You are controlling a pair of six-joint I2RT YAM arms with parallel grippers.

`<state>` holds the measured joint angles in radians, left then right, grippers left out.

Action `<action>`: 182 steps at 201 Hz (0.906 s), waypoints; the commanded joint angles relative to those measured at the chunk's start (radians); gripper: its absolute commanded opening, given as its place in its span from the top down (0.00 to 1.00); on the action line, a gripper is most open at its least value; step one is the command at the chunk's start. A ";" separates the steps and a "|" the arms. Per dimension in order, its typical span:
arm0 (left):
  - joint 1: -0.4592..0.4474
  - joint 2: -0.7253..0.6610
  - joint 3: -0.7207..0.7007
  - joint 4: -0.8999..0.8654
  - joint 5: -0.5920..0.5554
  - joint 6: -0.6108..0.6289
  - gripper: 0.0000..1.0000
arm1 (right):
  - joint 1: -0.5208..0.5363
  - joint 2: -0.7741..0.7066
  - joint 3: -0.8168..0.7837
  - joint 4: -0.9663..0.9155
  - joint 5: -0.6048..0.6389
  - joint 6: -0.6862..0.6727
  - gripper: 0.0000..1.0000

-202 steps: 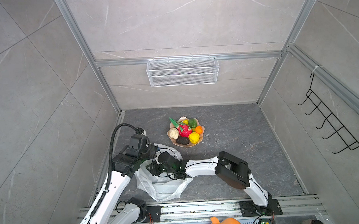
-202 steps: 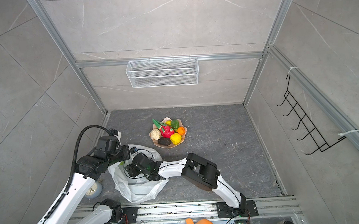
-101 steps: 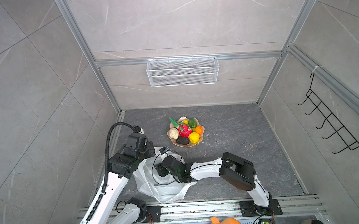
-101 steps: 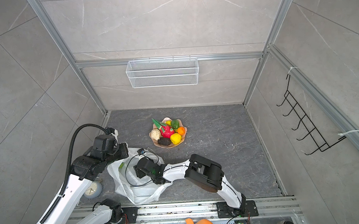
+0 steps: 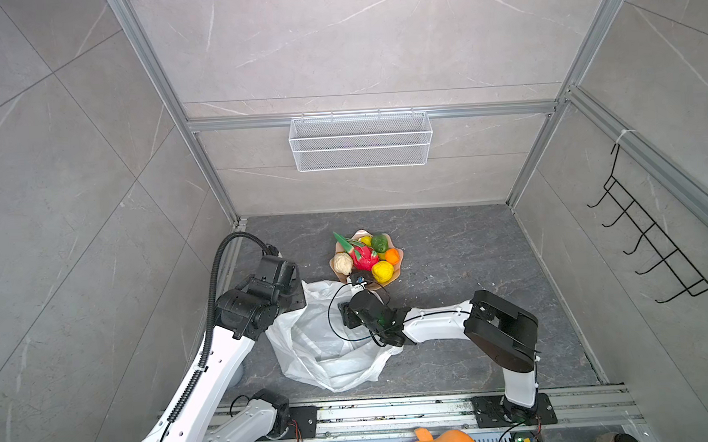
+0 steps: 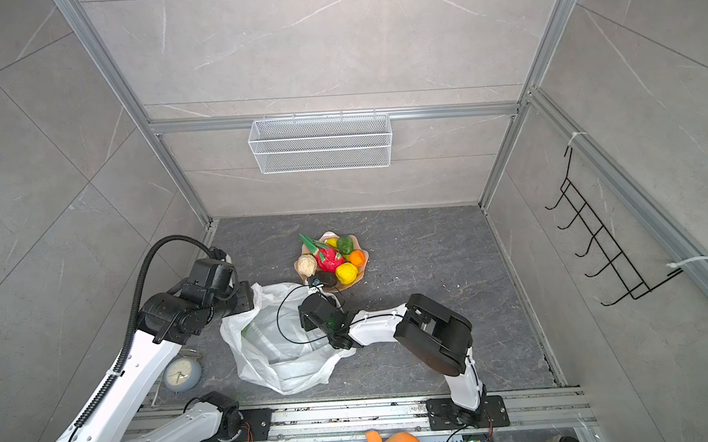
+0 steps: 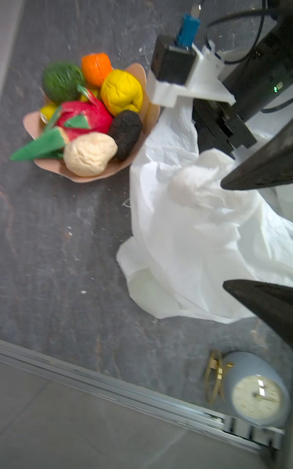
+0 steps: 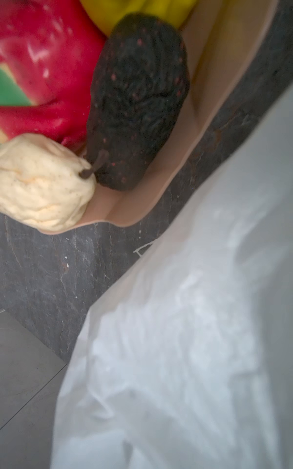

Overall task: Take fruits out of the plastic bag
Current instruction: Spread open the plastic bag at the center of the table.

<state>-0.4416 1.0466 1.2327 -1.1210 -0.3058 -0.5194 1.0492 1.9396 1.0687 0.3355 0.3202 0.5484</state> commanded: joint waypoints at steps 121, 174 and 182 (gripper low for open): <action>-0.144 0.375 0.054 -0.368 -0.238 -0.139 0.07 | -0.053 -0.108 -0.084 0.032 -0.012 -0.013 0.36; -0.095 0.369 0.036 -0.203 -0.216 -0.059 0.85 | -0.009 -0.161 -0.103 0.087 -0.142 -0.053 0.36; -0.096 0.359 0.041 -0.180 -0.200 -0.051 0.96 | 0.010 -0.167 -0.095 0.082 -0.148 -0.069 0.35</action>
<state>-0.5365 1.4246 1.2560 -1.3804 -0.5217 -0.6201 1.0111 1.8229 0.9730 0.3805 0.2340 0.5282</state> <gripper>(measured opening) 0.170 0.643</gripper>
